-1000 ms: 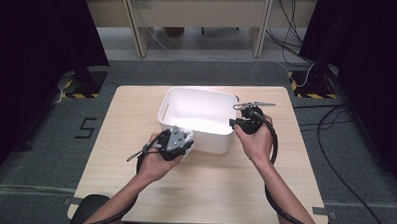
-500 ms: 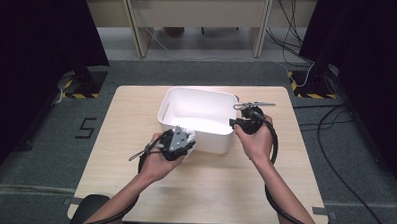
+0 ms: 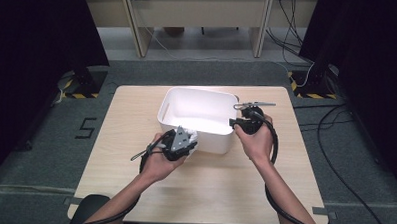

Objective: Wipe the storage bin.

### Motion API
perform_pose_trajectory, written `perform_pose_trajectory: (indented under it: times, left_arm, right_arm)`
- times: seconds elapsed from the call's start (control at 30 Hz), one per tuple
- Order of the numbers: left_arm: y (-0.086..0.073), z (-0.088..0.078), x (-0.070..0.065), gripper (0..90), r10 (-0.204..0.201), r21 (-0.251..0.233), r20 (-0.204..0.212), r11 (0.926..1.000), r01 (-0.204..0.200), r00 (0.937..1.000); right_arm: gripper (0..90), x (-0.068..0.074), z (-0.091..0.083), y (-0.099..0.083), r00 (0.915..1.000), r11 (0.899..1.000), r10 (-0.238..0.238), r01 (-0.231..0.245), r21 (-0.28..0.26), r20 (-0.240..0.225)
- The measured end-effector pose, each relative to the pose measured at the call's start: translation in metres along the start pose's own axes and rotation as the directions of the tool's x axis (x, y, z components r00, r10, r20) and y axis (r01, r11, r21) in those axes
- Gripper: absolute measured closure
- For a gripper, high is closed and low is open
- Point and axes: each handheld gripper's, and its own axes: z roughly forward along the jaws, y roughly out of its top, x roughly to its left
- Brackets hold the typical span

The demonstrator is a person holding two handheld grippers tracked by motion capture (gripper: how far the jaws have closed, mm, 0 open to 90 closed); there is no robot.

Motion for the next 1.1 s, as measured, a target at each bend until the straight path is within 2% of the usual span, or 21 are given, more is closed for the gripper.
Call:
perform_pose_trajectory:
  times: [0.5,0.9,1.1]
  left_arm:
    - [-0.001,0.004,-0.003,75.5,0.001,-0.002,0.001,1.0,-0.001,1.0]
    - [-0.011,0.012,-0.008,75.5,0.014,0.014,-0.002,0.9998,-0.014,0.9999]
    - [-0.018,0.018,-0.01,75.5,0.007,0.029,0.004,0.9996,-0.007,1.0]
  right_arm:
    - [71.0,0.0,0.0,0.0,1.0,1.0,0.003,-0.003,0.002,-0.001]
    - [71.0,0.0,0.0,0.0,1.0,1.0,0.002,-0.002,0.0,-0.002]
    - [70.9,0.0,0.0,0.0,1.0,1.0,0.002,-0.002,0.0,-0.003]
